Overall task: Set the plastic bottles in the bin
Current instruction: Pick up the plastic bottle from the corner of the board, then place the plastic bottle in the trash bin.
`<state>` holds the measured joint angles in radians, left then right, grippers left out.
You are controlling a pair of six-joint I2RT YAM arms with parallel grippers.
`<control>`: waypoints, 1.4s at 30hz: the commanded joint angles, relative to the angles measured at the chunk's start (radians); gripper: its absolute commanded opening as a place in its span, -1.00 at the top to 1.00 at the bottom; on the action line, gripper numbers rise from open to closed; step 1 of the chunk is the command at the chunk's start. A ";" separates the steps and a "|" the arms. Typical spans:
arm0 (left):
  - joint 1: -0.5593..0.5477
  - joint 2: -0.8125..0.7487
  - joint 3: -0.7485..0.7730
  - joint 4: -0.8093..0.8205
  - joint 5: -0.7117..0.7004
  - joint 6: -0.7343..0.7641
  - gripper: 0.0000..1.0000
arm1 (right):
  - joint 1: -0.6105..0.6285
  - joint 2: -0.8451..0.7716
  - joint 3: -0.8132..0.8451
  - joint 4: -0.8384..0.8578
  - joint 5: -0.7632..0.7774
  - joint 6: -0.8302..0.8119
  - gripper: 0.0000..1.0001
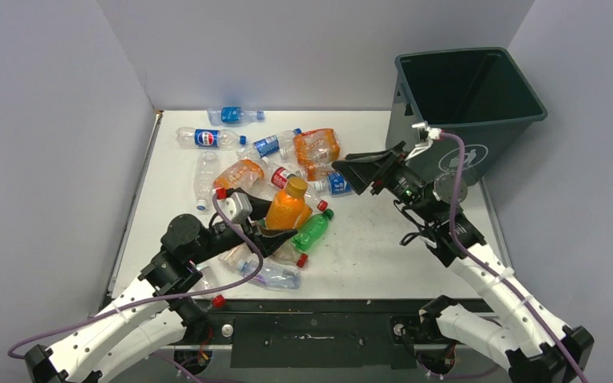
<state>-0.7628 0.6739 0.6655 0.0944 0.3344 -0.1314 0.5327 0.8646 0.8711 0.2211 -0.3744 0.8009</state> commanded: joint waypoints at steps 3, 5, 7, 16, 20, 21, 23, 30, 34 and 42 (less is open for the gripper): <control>0.010 -0.042 -0.098 0.250 0.065 -0.042 0.97 | 0.063 0.110 0.043 0.395 -0.256 0.111 -0.80; 0.010 -0.046 -0.112 0.256 0.059 -0.040 1.00 | 0.130 0.142 0.096 0.303 -0.239 0.032 -0.80; 0.011 -0.049 -0.118 0.261 0.052 -0.039 1.00 | 0.220 0.174 0.161 0.147 -0.176 -0.099 -0.79; 0.010 -0.077 -0.141 0.277 -0.022 -0.022 1.00 | 0.444 0.267 0.270 -0.140 0.229 -0.310 -0.95; 0.009 -0.099 -0.157 0.291 -0.029 -0.012 1.00 | 0.443 0.275 0.268 -0.133 0.244 -0.297 -0.89; 0.009 -0.103 -0.160 0.292 -0.033 -0.009 1.00 | 0.443 0.280 0.274 -0.140 0.243 -0.292 -0.89; 0.008 -0.107 -0.166 0.302 -0.037 -0.004 1.00 | 0.442 0.286 0.279 -0.154 0.251 -0.285 -0.94; 0.005 -0.105 -0.173 0.311 -0.027 0.003 1.00 | 0.430 0.287 0.252 -0.117 0.209 -0.240 -0.43; -0.001 -0.102 -0.173 0.306 -0.028 0.012 1.00 | 0.413 0.292 0.233 -0.058 0.129 -0.198 0.13; -0.017 -0.124 -0.173 0.279 -0.080 0.019 -0.59 | 0.395 0.275 0.207 -0.010 0.056 -0.163 0.89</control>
<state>-0.7670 0.5732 0.4824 0.3180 0.2756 -0.1337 0.9382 1.1610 1.0855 0.1295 -0.2817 0.6048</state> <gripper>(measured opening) 0.656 0.437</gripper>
